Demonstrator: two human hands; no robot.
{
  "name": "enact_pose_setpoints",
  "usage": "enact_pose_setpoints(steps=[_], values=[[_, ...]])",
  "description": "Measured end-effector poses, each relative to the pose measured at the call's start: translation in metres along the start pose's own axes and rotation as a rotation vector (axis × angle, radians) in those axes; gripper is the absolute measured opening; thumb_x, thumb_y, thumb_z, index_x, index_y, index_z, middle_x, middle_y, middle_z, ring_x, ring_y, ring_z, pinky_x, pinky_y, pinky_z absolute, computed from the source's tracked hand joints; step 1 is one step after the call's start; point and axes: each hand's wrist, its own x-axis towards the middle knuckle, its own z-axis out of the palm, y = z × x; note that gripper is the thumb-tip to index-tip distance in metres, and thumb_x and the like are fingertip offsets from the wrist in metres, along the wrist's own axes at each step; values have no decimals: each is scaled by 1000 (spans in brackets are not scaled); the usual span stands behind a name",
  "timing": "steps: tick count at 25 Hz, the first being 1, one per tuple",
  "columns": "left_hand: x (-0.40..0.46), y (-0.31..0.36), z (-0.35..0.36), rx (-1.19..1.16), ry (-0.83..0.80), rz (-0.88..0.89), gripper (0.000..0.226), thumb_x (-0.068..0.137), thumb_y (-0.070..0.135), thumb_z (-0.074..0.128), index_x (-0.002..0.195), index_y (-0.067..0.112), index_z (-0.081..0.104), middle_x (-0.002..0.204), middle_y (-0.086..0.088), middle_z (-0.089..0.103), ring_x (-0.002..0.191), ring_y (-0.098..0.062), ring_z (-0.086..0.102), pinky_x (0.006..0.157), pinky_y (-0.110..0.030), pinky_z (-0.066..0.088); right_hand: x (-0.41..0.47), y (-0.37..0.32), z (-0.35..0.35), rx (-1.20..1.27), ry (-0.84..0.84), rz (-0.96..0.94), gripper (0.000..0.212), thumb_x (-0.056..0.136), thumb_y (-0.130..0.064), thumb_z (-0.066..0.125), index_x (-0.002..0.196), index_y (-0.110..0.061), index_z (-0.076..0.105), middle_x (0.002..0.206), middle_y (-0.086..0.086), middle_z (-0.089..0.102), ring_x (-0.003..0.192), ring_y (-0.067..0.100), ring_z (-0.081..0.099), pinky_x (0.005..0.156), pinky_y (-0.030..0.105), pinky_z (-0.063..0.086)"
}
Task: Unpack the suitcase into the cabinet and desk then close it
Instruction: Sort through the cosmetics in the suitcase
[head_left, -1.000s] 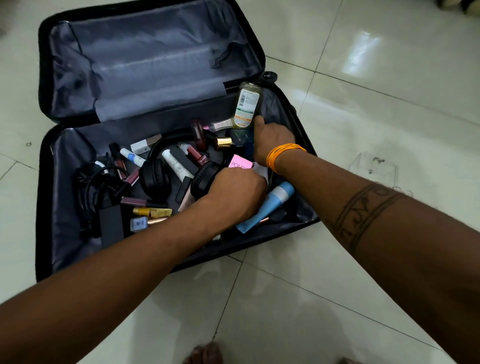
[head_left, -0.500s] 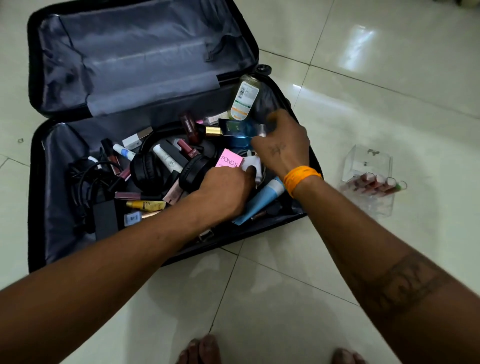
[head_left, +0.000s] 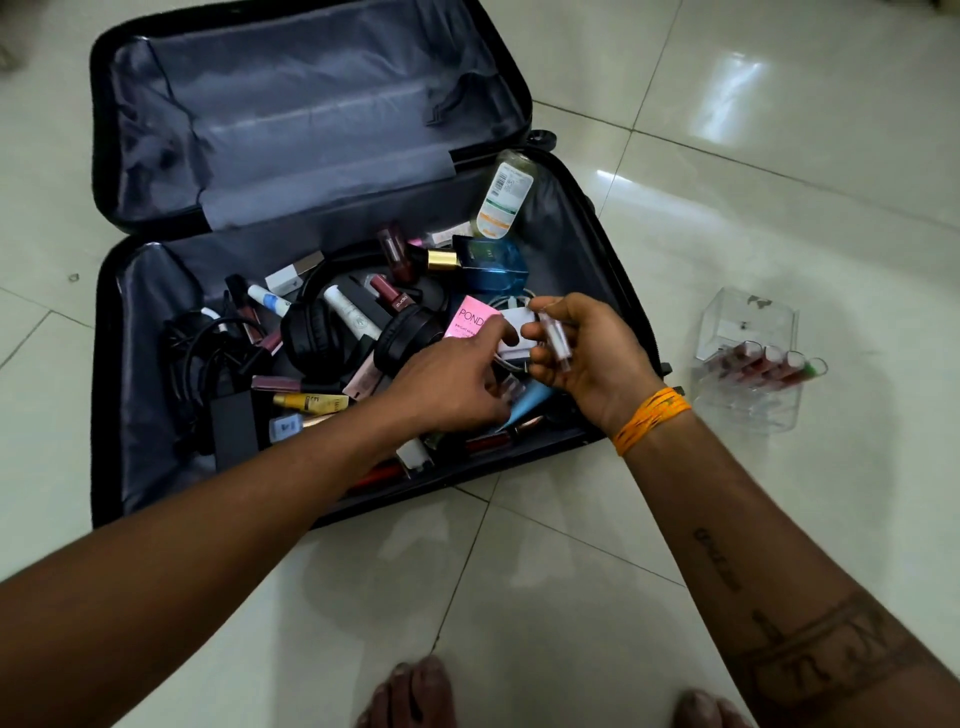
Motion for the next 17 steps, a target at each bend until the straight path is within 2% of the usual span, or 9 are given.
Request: enact_pose_setpoints(steps=[2, 4, 6, 7, 8, 10, 12, 14, 17], values=[[-9, -12, -2, -514, 51, -48, 46, 83, 16, 68, 123, 29, 49, 92, -1, 73, 78, -22, 68, 71, -39, 58, 1, 2, -2, -14, 12, -26, 16, 97, -20, 54, 98, -13, 68, 76, 4, 64, 50, 14, 53, 50, 24, 45], [-16, -23, -6, -955, 129, -169, 30, 82, 15, 59, 111, 21, 61, 84, -9, 68, 71, -21, 68, 64, -34, 55, 2, 3, -1, -87, 19, -54, 16, 96, -21, 58, 101, -12, 69, 74, 4, 65, 49, 13, 51, 48, 23, 41], [-22, -26, -10, -1157, 180, -278, 14, 84, 25, 60, 95, 18, 67, 72, -6, 63, 62, -20, 64, 59, -30, 51, 2, 6, 4, -184, 14, -73, 19, 94, -21, 62, 106, -10, 71, 71, 4, 65, 48, 13, 49, 46, 21, 37], [-25, -24, -11, -1069, 209, -314, 11, 89, 29, 65, 88, 19, 68, 70, -3, 63, 57, -18, 62, 56, -28, 49, 1, 7, 6, -228, 7, -81, 19, 94, -21, 63, 106, -10, 72, 69, 3, 65, 47, 13, 48, 45, 20, 35], [-26, -22, -10, -841, 232, -322, 15, 92, 33, 69, 83, 20, 68, 72, 1, 66, 57, -15, 63, 54, -26, 49, 0, 8, 9, -270, 0, -90, 17, 94, -21, 63, 105, -11, 72, 68, 2, 64, 47, 13, 47, 44, 19, 33], [-31, -16, -3, -159, 236, -221, 16, 91, 39, 72, 83, 25, 71, 82, 4, 72, 71, -16, 68, 63, -30, 54, -1, 9, 12, -320, 3, -107, 15, 95, -22, 63, 101, -12, 73, 66, 1, 64, 46, 12, 47, 43, 19, 31], [-38, -1, 2, 287, 211, -131, 19, 91, 41, 65, 94, 24, 74, 91, -2, 73, 78, -24, 66, 65, -34, 50, -2, 7, 13, -306, 23, -99, 16, 95, -23, 58, 95, -12, 70, 65, 4, 66, 45, 14, 48, 43, 20, 31], [-39, 8, 3, 460, 174, -125, 20, 92, 35, 61, 99, 19, 71, 96, -11, 71, 82, -32, 66, 62, -35, 41, -2, 4, 15, -244, 21, -26, 20, 96, -22, 45, 88, -12, 61, 67, 10, 68, 45, 17, 49, 44, 21, 32], [-40, 15, 6, 591, 88, -144, 19, 95, 31, 61, 106, 17, 68, 107, -14, 70, 95, -36, 69, 65, -36, 39, -2, 5, 15, -177, -5, 74, 22, 94, -16, 35, 82, -11, 53, 71, 17, 68, 47, 21, 52, 44, 21, 34]])
